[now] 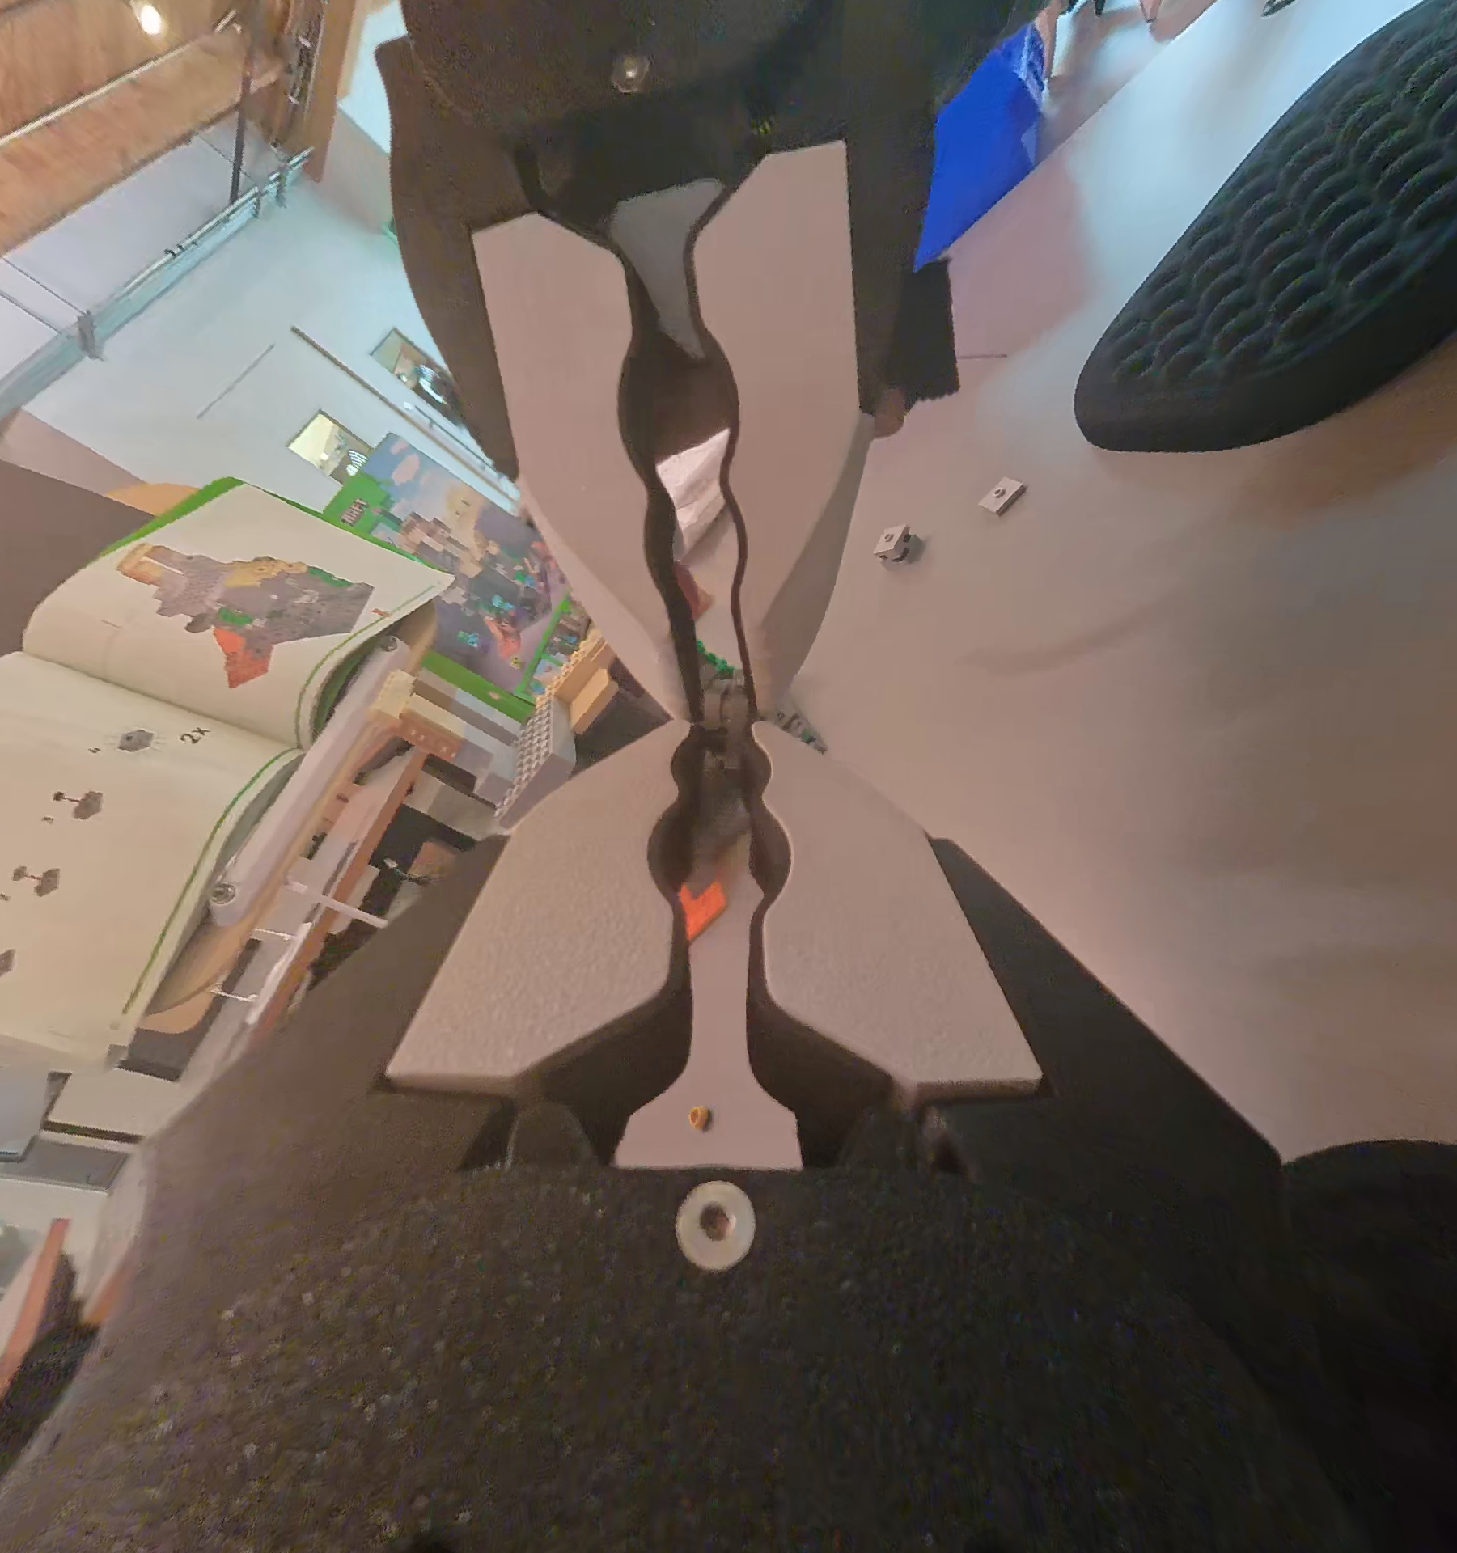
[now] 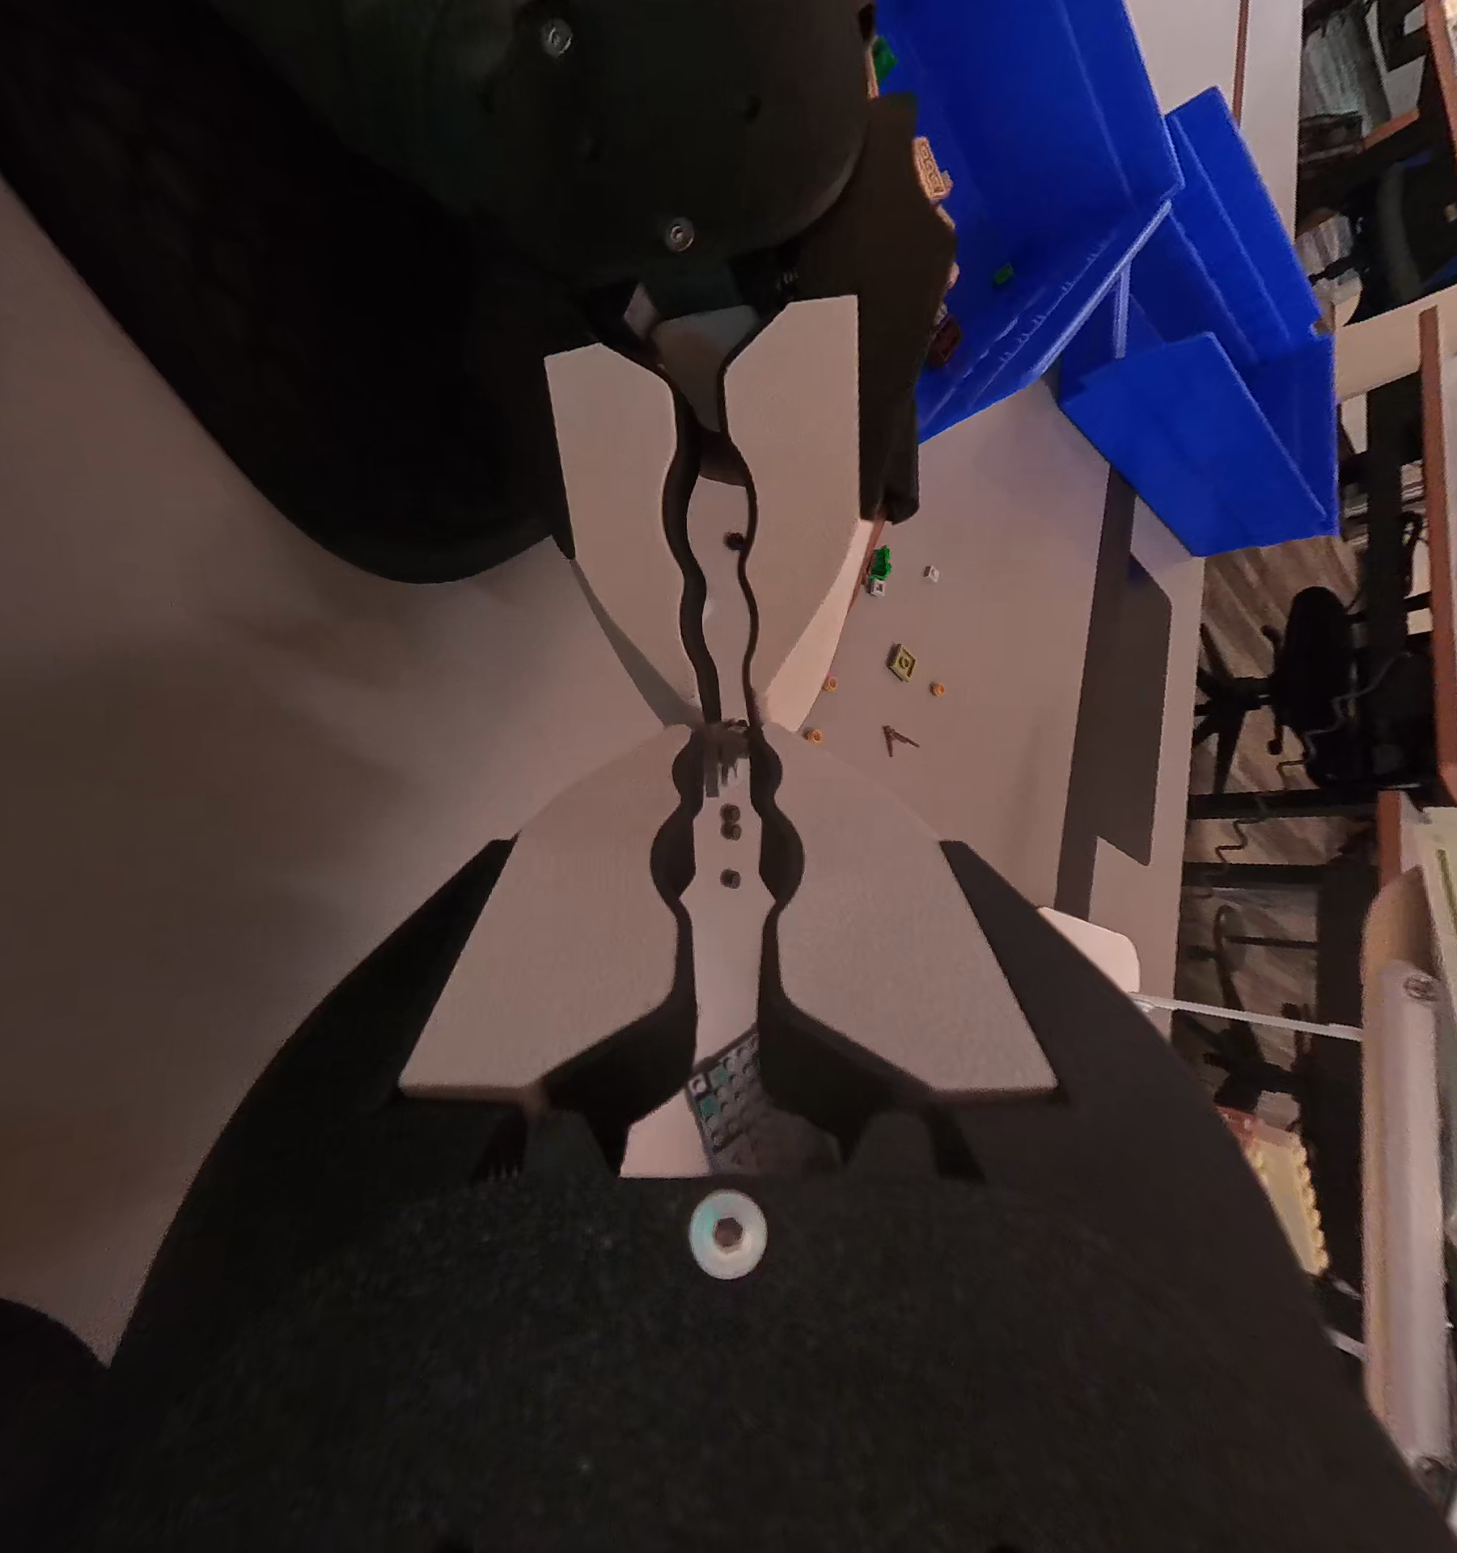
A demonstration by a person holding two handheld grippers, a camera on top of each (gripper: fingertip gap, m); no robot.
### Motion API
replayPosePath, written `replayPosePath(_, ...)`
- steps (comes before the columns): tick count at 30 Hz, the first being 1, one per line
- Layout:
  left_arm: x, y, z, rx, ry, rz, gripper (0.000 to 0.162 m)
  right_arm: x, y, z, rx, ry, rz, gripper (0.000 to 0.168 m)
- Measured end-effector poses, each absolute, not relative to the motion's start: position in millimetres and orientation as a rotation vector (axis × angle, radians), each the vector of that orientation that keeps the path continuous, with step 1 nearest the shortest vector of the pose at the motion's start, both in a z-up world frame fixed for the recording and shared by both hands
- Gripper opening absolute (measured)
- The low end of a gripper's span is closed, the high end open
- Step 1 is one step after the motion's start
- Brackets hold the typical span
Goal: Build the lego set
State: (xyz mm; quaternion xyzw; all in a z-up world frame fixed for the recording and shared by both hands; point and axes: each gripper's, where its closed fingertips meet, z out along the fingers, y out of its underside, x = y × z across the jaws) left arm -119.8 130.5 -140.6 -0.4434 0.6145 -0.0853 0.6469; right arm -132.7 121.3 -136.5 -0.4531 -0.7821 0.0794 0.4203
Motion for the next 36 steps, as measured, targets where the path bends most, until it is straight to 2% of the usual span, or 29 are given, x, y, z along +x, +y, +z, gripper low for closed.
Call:
replayPosePath(15, -110.6, 114.7, -154.2, -1.183, 1.461, -0.528, 0.008, -127.2, 109.5, -145.3, -0.901, -2.074, 0.058, 0.007)
replayPosePath(23, -109.9, 108.0, -145.6, -1.242, 1.401, -0.777, 0.008, -128.2, 105.5, -134.9, -0.852, -2.029, 0.168, 0.007)
replayPosePath(36, -111.3, 111.6, -135.8, -1.203, 1.332, -0.758, 0.010, -126.9, 108.1, -125.4, -1.002, -1.863, 0.407, 0.007)
